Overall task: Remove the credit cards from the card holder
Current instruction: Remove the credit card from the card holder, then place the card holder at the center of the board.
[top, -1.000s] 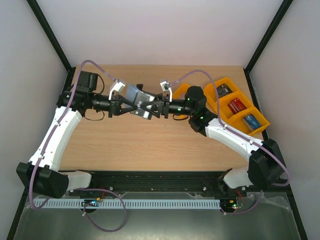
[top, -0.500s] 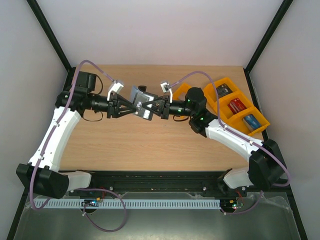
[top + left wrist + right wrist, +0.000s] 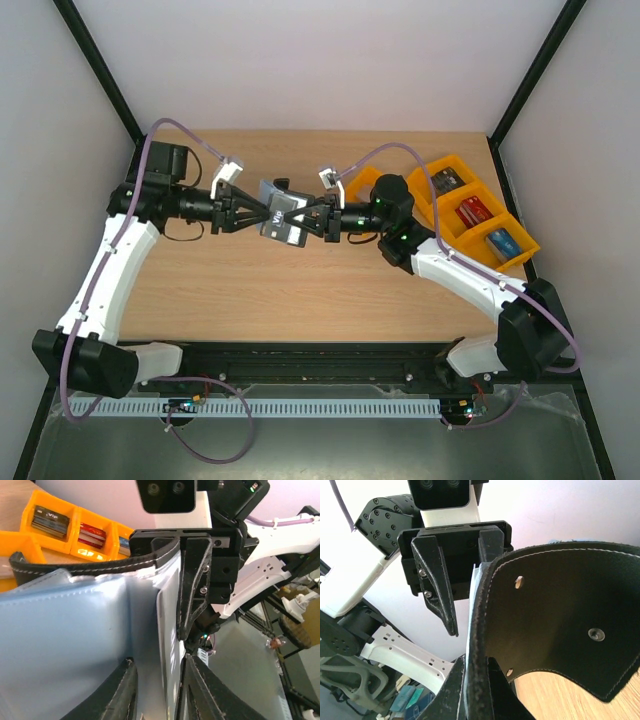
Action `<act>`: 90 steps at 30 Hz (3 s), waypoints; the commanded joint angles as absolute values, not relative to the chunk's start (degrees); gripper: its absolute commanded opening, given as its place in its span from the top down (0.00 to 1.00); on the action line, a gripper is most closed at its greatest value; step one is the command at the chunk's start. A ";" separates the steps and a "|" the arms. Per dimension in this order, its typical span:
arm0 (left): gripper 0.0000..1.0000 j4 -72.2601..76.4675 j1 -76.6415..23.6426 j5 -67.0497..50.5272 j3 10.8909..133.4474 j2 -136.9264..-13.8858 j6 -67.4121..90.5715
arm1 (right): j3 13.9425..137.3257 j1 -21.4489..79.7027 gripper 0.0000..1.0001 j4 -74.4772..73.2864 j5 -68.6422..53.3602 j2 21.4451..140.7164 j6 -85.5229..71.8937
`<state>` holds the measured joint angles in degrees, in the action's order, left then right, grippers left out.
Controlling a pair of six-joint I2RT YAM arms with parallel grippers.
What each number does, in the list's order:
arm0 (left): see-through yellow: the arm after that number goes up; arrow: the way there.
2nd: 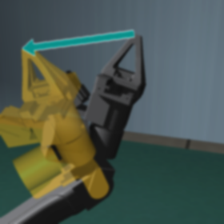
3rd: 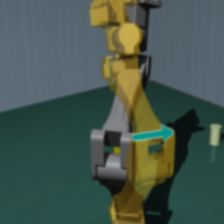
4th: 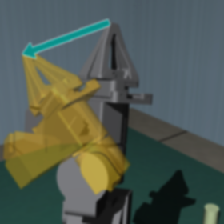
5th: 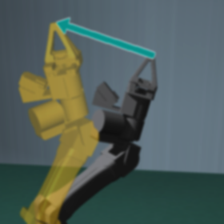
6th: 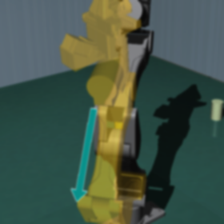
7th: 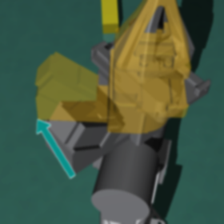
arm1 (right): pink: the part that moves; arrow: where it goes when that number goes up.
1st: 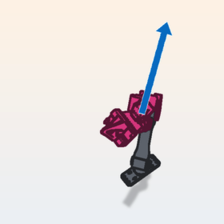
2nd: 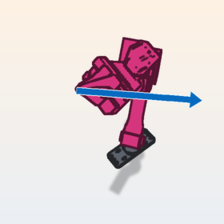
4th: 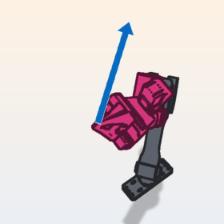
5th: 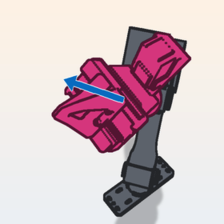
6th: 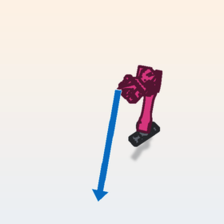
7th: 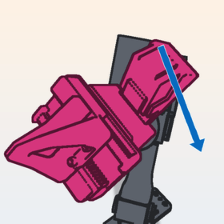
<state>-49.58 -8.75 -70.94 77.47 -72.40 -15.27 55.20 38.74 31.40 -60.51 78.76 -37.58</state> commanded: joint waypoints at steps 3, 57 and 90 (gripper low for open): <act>0.89 -47.61 -9.36 -67.45 77.47 -72.71 -14.54 | 56.87 38.67 0.98 35.75 -63.30 78.49 -38.71; 0.98 -49.12 -5.71 -72.21 74.81 -71.86 -17.67 | 55.70 35.22 0.98 14.49 -55.53 73.11 -23.85; 0.98 -43.19 12.02 -65.55 75.96 -71.33 -10.91 | 58.00 39.80 0.38 4.42 -29.74 100.53 -43.64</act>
